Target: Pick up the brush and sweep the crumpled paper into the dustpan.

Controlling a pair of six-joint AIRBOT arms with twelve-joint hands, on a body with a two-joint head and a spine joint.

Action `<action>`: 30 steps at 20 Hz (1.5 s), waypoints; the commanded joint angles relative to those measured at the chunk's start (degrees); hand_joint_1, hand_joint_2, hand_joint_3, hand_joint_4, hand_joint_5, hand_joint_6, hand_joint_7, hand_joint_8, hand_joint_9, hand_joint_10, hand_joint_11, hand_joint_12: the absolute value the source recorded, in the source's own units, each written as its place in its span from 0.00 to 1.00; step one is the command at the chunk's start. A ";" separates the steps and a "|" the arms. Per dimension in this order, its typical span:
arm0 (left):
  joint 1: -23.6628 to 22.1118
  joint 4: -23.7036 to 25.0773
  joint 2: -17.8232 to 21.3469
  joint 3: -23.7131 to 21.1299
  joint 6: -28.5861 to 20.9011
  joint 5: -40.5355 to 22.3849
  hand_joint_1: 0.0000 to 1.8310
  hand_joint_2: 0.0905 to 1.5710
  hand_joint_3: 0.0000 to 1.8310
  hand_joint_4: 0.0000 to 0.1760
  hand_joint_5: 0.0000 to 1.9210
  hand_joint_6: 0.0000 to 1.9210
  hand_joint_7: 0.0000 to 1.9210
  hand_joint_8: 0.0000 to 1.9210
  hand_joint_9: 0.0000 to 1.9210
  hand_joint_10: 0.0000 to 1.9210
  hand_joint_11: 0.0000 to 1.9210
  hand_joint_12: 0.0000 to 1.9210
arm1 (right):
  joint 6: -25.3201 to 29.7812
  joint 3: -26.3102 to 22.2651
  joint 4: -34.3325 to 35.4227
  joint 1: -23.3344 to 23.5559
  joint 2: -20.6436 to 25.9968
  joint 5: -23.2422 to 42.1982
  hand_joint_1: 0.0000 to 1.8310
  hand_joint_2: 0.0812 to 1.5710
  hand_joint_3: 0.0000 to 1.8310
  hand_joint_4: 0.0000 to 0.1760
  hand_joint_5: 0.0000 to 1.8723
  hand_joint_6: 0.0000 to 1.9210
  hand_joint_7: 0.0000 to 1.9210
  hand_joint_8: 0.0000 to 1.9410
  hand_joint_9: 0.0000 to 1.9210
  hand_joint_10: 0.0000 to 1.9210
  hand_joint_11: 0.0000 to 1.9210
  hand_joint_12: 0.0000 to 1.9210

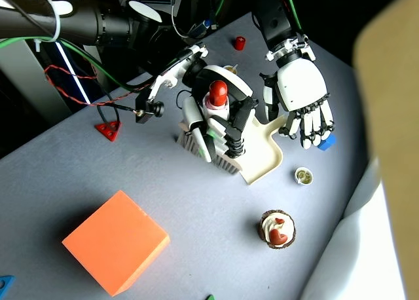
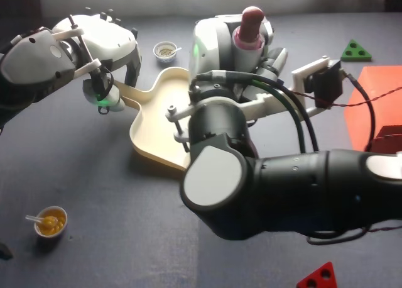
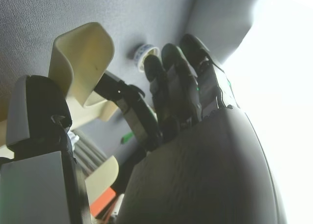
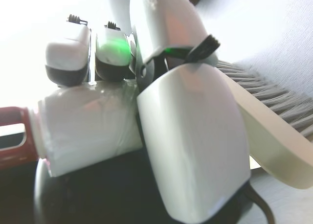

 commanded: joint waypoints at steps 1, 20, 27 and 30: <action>-0.81 1.41 0.31 0.23 0.13 -4.49 0.62 0.68 0.00 0.00 0.52 0.48 0.25 0.00 0.20 0.00 0.03 0.36 | -0.06 0.35 -4.41 1.02 -0.19 -2.44 0.89 0.71 0.00 1.00 0.57 1.00 0.62 1.00 0.67 1.00 0.70 1.00; -0.79 0.90 -0.24 0.29 0.12 -5.03 0.63 0.68 0.00 0.00 0.52 0.48 0.25 0.00 0.19 0.00 0.03 0.36 | 7.86 7.50 -7.03 4.11 -3.67 1.74 0.89 0.70 0.00 1.00 0.58 1.00 0.61 1.00 0.68 1.00 0.70 1.00; -0.63 0.21 -0.19 0.33 0.12 -5.51 0.62 0.69 0.00 0.00 0.51 0.50 0.23 0.00 0.16 0.00 0.00 0.33 | 8.33 7.49 -7.36 4.80 -3.56 1.96 0.89 0.71 0.00 1.00 0.56 1.00 0.60 1.00 0.67 1.00 0.69 1.00; -0.07 -0.48 -0.16 0.09 0.12 -5.84 0.62 0.69 0.00 0.00 0.51 0.50 0.23 0.00 0.17 0.00 0.00 0.33 | 9.25 7.51 -7.65 4.96 -3.22 1.95 0.89 0.71 0.00 1.00 0.57 1.00 0.61 1.00 0.67 1.00 0.70 1.00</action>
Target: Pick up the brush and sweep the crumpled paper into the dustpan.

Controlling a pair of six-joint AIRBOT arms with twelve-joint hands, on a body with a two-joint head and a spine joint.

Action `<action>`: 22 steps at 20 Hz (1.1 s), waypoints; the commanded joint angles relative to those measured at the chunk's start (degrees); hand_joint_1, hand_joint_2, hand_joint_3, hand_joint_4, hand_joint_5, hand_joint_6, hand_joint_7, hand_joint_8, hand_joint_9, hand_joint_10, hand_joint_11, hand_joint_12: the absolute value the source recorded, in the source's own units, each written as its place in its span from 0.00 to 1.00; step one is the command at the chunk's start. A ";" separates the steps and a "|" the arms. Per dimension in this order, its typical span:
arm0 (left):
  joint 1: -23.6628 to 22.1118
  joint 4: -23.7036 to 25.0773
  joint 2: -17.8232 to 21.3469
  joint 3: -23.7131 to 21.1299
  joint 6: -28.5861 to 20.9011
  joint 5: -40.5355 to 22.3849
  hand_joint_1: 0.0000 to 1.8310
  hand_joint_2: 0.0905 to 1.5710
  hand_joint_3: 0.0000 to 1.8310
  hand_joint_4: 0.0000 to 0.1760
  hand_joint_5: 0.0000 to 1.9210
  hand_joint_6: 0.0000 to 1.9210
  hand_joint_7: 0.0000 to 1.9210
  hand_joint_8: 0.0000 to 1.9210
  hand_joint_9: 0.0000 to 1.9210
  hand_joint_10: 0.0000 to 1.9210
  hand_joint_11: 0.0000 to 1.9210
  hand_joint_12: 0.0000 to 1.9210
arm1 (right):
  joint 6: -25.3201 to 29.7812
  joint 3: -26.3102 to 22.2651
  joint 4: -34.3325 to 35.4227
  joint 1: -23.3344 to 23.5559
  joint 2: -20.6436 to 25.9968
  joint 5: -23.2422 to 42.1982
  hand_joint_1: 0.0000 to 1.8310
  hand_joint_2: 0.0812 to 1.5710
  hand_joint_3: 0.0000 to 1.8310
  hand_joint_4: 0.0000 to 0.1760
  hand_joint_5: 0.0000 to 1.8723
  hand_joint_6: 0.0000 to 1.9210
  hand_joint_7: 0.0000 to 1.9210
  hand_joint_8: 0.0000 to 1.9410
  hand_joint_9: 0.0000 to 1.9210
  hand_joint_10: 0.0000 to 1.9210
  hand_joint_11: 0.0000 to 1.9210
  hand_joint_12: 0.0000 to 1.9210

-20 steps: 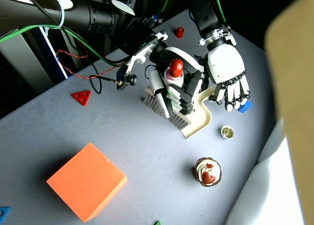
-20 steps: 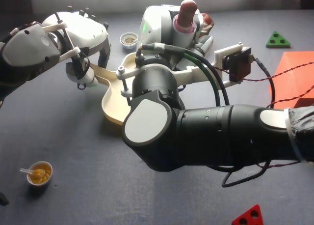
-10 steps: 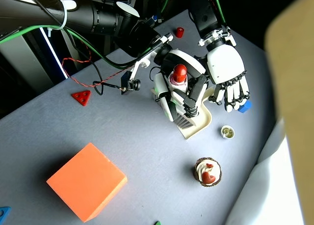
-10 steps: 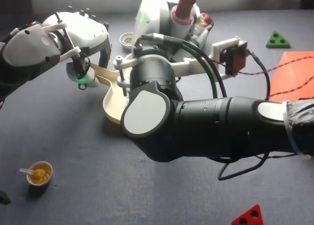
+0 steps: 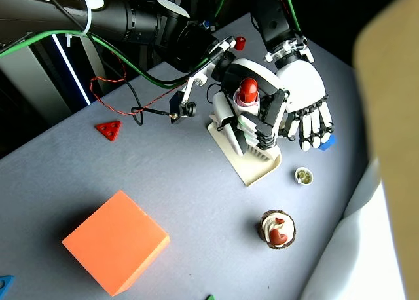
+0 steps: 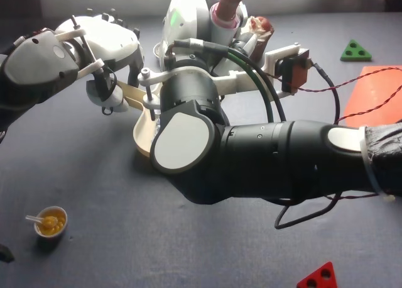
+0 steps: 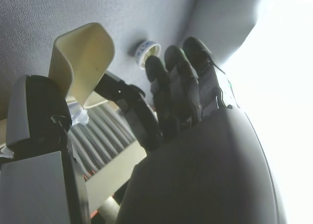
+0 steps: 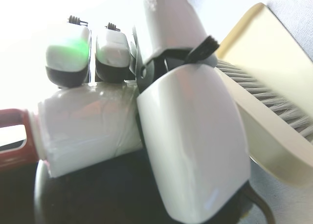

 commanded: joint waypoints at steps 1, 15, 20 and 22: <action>-0.06 0.71 0.39 -0.01 0.12 -5.15 0.63 0.69 0.00 0.00 0.52 0.50 0.23 0.00 0.17 0.00 0.00 0.34 | -0.83 -0.10 -6.70 1.48 0.82 -3.25 0.89 0.72 0.00 1.00 0.56 1.00 0.60 1.00 0.67 1.00 0.69 1.00; 1.43 -0.23 1.14 -1.01 -0.31 -5.95 0.62 0.69 0.00 0.00 0.52 0.50 0.23 0.00 0.16 0.00 0.00 0.32 | 3.94 -12.77 -6.10 2.36 12.22 -1.06 0.88 0.71 0.00 1.00 0.58 1.00 0.62 1.00 0.68 1.00 0.70 1.00; 1.43 -0.19 1.24 -1.48 -0.31 -6.18 0.61 0.69 0.00 0.00 0.52 0.50 0.23 0.00 0.16 0.00 0.00 0.31 | 6.87 -16.51 -4.82 1.92 15.50 -1.34 0.88 0.72 0.00 1.00 0.56 1.00 0.59 1.00 0.66 1.00 0.68 1.00; 1.42 -0.18 1.26 -1.69 -0.31 -6.38 0.62 0.68 0.00 0.00 0.53 0.48 0.24 0.00 0.17 0.00 0.00 0.34 | 6.85 -18.14 -4.52 1.24 17.54 -1.48 0.88 0.72 0.00 1.00 0.55 1.00 0.59 1.00 0.67 1.00 0.69 1.00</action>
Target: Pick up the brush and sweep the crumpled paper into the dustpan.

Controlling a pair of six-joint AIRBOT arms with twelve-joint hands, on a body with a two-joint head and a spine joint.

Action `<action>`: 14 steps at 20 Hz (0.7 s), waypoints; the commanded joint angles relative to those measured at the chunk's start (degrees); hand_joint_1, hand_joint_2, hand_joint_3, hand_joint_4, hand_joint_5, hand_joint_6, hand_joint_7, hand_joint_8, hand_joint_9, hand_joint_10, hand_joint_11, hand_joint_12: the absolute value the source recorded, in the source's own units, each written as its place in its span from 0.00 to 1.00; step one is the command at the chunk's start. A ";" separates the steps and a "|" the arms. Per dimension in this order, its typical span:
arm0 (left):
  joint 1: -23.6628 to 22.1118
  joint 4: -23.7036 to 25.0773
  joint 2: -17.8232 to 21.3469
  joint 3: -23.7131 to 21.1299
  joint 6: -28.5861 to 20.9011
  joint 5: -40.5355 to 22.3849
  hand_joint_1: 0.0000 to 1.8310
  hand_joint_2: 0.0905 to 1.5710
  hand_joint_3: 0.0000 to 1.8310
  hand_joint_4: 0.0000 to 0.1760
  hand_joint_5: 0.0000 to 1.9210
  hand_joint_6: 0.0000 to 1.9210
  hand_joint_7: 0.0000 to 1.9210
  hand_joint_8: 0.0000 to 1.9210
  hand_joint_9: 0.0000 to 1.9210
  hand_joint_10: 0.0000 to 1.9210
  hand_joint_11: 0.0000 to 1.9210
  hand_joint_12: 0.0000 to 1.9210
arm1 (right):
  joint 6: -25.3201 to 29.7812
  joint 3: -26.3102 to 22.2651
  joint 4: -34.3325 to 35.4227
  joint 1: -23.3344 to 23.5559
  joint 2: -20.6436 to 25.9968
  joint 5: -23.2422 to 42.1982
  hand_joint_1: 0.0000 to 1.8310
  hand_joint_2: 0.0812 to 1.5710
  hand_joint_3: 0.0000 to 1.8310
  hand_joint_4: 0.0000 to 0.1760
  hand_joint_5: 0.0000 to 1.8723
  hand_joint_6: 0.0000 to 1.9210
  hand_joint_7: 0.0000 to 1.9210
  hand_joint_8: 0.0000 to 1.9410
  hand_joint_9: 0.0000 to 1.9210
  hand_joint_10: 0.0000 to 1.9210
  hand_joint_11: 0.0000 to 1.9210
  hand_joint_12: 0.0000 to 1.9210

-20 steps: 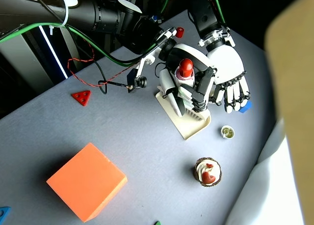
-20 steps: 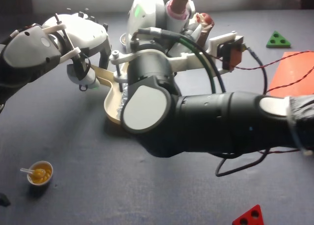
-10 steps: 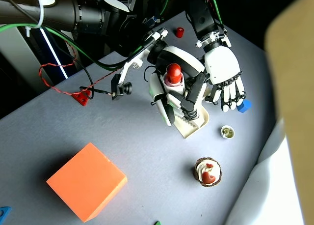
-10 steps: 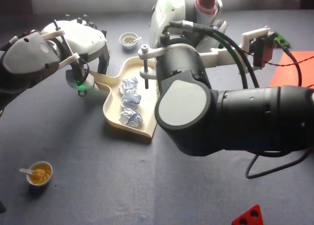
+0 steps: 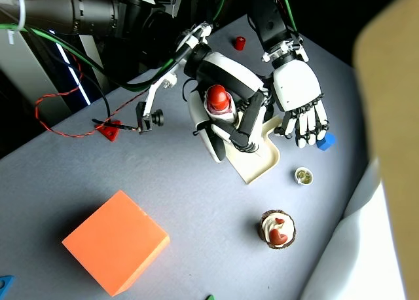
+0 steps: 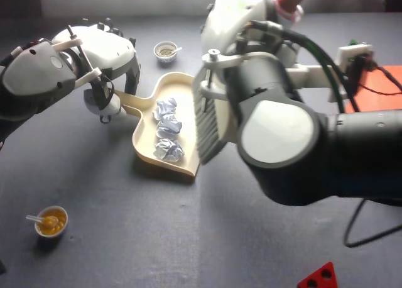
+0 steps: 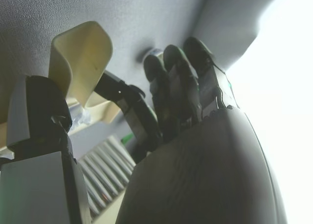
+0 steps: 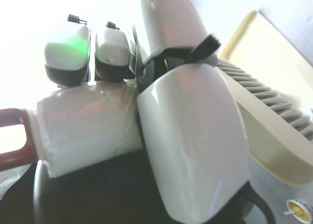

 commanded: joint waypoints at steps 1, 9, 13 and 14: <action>-0.17 1.29 0.68 -0.12 0.12 -4.68 0.62 0.68 0.00 0.00 0.53 0.47 0.24 0.00 0.17 0.00 0.00 0.34 | -0.82 -0.73 -5.36 0.38 1.42 -3.36 0.88 0.72 0.00 1.00 0.55 1.00 0.59 1.00 0.66 1.00 0.69 1.00; -0.37 1.28 0.92 -0.24 0.12 -5.41 0.59 0.68 0.00 0.09 0.52 0.49 0.22 0.00 0.18 0.00 0.03 0.34 | -2.32 -4.98 -4.38 -1.64 5.37 -4.02 0.88 0.72 0.00 1.00 0.55 1.00 0.60 1.00 0.66 1.00 0.69 1.00; -0.51 1.28 0.97 -0.23 0.12 -5.58 0.56 0.62 0.00 0.17 0.42 0.06 0.19 0.00 0.15 0.00 0.02 0.33 | -0.91 -6.56 -9.75 -5.62 6.22 -4.16 0.88 0.71 0.00 1.00 0.57 1.00 0.61 1.00 0.67 1.00 0.69 1.00; -0.59 1.29 1.02 -0.24 0.12 -5.57 0.54 0.61 0.00 0.49 0.35 0.00 0.18 0.00 0.15 0.00 0.01 0.32 | -0.82 -6.50 -9.34 -5.63 6.24 -4.39 0.88 0.71 0.00 1.00 0.58 1.00 0.61 1.00 0.68 1.00 0.70 1.00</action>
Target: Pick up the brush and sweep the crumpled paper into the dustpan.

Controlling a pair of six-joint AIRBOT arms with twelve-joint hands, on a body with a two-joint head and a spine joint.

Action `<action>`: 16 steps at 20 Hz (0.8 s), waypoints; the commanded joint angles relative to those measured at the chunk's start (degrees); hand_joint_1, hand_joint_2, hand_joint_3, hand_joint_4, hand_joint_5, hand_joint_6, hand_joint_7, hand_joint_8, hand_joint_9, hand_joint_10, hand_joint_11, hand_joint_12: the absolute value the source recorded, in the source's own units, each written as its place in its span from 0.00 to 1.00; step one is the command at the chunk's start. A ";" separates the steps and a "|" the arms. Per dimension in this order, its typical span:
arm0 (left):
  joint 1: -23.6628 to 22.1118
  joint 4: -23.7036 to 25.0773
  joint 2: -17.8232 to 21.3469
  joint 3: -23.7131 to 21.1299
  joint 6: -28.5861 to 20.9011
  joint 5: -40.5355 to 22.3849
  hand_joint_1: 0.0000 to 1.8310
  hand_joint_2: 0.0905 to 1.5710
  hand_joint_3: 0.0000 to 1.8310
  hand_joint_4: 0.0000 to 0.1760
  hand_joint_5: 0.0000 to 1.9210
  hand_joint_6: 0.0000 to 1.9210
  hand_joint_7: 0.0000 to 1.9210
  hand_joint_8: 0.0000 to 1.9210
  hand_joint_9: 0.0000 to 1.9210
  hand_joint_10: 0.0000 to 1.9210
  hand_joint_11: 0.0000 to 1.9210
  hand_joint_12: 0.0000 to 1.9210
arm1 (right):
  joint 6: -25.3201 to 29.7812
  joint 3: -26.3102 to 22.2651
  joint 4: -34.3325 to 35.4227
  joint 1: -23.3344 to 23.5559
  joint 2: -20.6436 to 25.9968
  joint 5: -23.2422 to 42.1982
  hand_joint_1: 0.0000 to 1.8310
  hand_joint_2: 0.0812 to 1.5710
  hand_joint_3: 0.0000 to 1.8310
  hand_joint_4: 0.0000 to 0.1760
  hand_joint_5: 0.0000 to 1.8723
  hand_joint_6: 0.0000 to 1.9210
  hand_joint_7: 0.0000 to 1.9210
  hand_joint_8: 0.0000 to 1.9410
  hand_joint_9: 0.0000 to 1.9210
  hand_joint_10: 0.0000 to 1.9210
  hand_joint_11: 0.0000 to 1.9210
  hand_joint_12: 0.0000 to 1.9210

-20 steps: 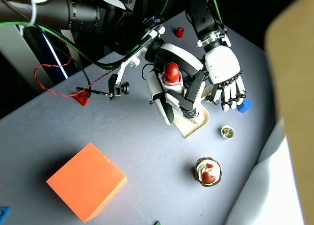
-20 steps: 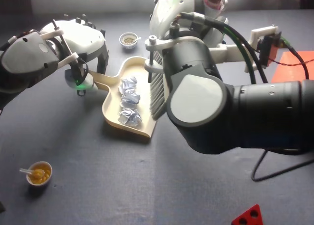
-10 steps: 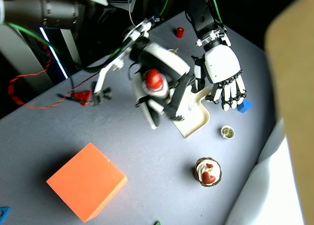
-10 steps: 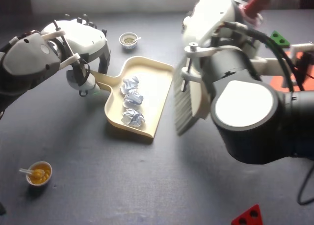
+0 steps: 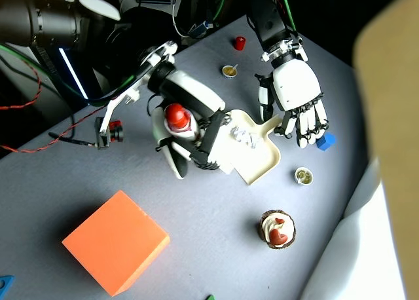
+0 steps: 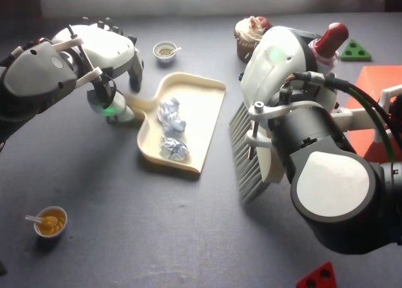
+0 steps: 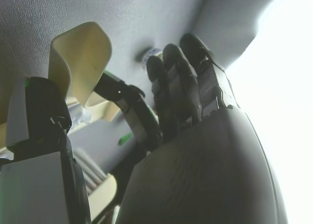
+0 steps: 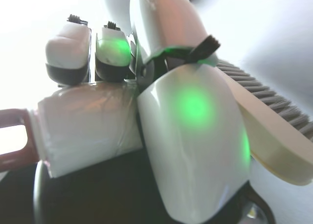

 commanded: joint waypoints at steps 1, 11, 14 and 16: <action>-0.62 1.31 0.96 0.12 0.15 -4.65 0.54 0.60 0.00 0.53 0.31 0.00 0.18 0.00 0.14 0.00 0.01 0.32 | -0.81 -0.05 -7.24 1.17 0.60 -4.00 0.89 0.71 0.00 1.00 0.58 1.00 0.61 1.00 0.68 1.00 0.70 1.00; -1.83 1.66 1.29 0.11 0.15 -4.84 0.50 0.56 0.00 0.75 0.19 0.01 0.13 0.00 0.12 0.00 0.01 0.29 | -0.04 -0.80 -7.24 0.67 0.84 -4.51 0.70 0.66 0.00 0.92 0.51 1.00 0.55 1.00 0.62 1.00 0.67 1.00; -2.50 2.02 2.00 -0.09 0.15 -4.49 0.49 0.56 0.00 0.79 0.20 0.00 0.13 0.00 0.11 0.00 0.01 0.29 | -0.61 -2.22 -6.88 -0.46 1.50 -4.50 0.59 0.58 0.00 0.00 0.49 0.62 0.46 1.00 0.52 1.00 0.57 1.00; -2.88 2.12 2.38 -0.16 0.18 -4.25 0.49 0.56 0.00 0.80 0.20 0.01 0.13 0.00 0.11 0.00 0.01 0.29 | -1.97 -2.66 -5.09 -0.54 1.87 -4.37 0.55 0.51 0.00 0.00 0.47 0.69 0.41 1.00 0.45 1.00 0.50 1.00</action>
